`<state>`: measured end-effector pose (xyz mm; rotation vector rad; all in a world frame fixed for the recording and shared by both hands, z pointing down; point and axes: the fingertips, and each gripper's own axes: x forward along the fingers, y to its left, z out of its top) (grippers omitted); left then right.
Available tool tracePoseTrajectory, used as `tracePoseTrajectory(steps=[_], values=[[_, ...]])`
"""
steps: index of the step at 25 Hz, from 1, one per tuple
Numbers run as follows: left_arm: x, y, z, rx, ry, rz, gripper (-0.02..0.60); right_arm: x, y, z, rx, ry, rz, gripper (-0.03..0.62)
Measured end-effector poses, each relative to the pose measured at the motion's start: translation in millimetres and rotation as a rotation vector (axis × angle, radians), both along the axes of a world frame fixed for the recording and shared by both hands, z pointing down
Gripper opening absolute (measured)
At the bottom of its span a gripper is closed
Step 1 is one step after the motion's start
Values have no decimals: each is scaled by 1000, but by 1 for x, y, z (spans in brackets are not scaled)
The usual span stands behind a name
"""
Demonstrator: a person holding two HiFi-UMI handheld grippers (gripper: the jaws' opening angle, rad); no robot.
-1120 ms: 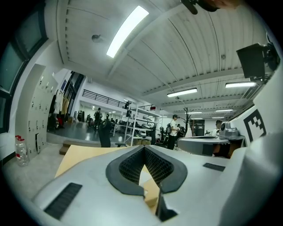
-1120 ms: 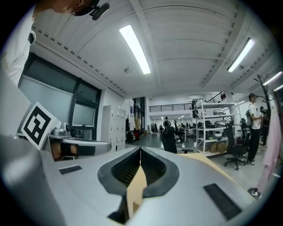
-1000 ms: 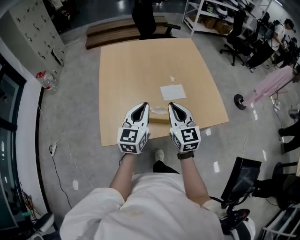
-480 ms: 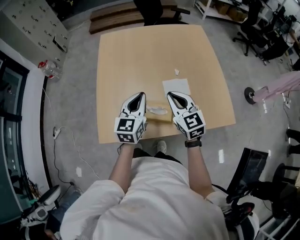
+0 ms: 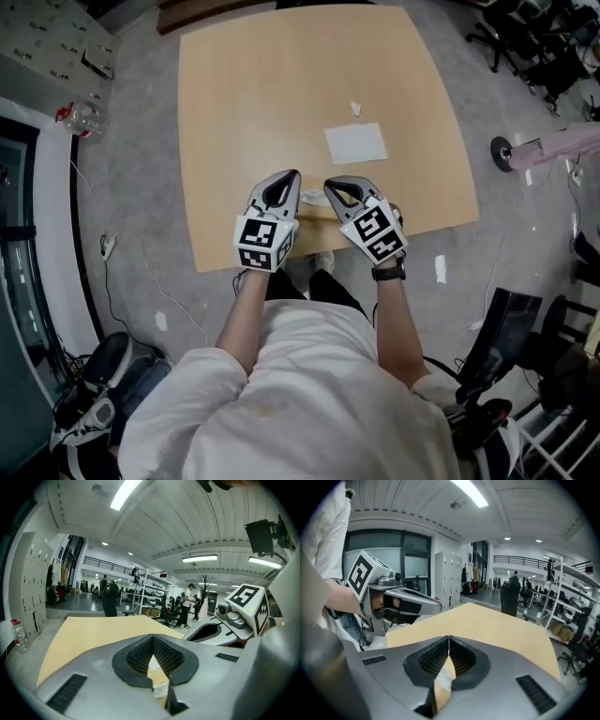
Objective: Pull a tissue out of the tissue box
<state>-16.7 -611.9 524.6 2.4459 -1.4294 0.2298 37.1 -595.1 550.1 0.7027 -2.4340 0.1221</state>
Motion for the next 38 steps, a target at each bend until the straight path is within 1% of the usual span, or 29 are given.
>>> tracePoseTrajectory(steps=[5, 8, 10, 13, 20, 26, 31, 34, 36, 38], values=[[-10, -3, 22, -44, 1, 2, 0, -7, 2, 37, -9, 123, -31, 6], [-12, -3, 30, -60, 4, 1, 0, -10, 6, 52, -17, 176, -50, 10], [-9, -2, 34, -67, 6, 6, 0, -11, 10, 60, -30, 201, -65, 45], [-7, 0, 39, -81, 8, 19, 0, -14, 15, 73, -52, 232, -74, 62], [-12, -2, 52, -104, 8, 26, 0, -14, 10, 107, -59, 366, -82, 147], [-23, 0, 59, -120, 6, 11, 0, -13, 15, 131, -92, 439, -72, 147], [-27, -1, 62, -126, 5, 5, 0, -11, 20, 145, -144, 452, -68, 144], [-29, -2, 64, -129, 4, 5, 0, -9, 20, 151, -158, 471, -66, 144], [-31, -3, 63, -129, 4, 7, 0, -11, 19, 150, -165, 464, -61, 125], [-33, -4, 62, -124, -2, 7, 0, -13, 16, 147, -162, 461, -57, 87]])
